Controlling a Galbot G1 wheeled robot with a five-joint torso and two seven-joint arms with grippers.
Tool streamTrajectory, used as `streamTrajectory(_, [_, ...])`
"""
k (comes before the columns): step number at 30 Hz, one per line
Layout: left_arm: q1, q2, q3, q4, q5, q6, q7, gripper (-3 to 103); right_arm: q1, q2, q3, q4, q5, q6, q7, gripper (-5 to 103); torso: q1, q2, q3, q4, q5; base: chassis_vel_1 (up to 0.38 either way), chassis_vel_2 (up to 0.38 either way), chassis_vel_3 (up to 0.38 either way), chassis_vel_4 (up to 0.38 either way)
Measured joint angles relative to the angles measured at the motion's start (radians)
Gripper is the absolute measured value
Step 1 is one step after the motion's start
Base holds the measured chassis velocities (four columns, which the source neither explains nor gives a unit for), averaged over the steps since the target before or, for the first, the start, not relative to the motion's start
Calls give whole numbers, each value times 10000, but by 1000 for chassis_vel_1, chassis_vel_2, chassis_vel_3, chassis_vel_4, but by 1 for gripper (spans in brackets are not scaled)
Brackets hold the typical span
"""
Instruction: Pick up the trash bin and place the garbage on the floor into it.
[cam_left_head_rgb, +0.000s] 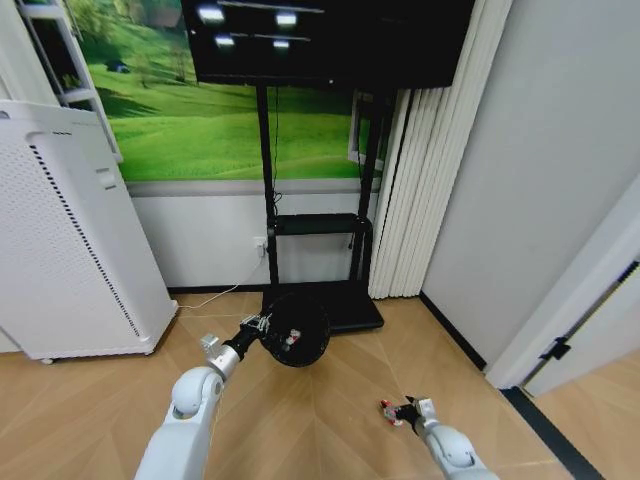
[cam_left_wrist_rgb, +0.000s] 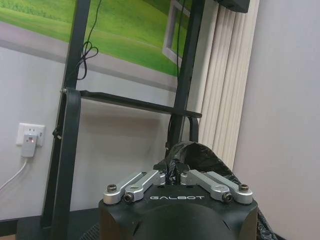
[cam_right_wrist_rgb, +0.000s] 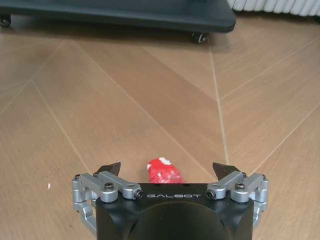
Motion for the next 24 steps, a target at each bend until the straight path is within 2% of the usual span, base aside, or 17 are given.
streamTrajectory(8, [6, 16, -109, -6, -113, -1, 11, 7, 500, 407, -112, -853, -477, 246, 68, 100, 0, -1, 0, 1, 0, 0, 0, 0, 0])
streamTrajectory(24, [6, -9, -118, -88, -212, -6, 83, 7, 1045, 448, -195, -2085, -701, 260, 588, 100, 0, -1, 0, -1, 0, 0, 0, 0, 0])
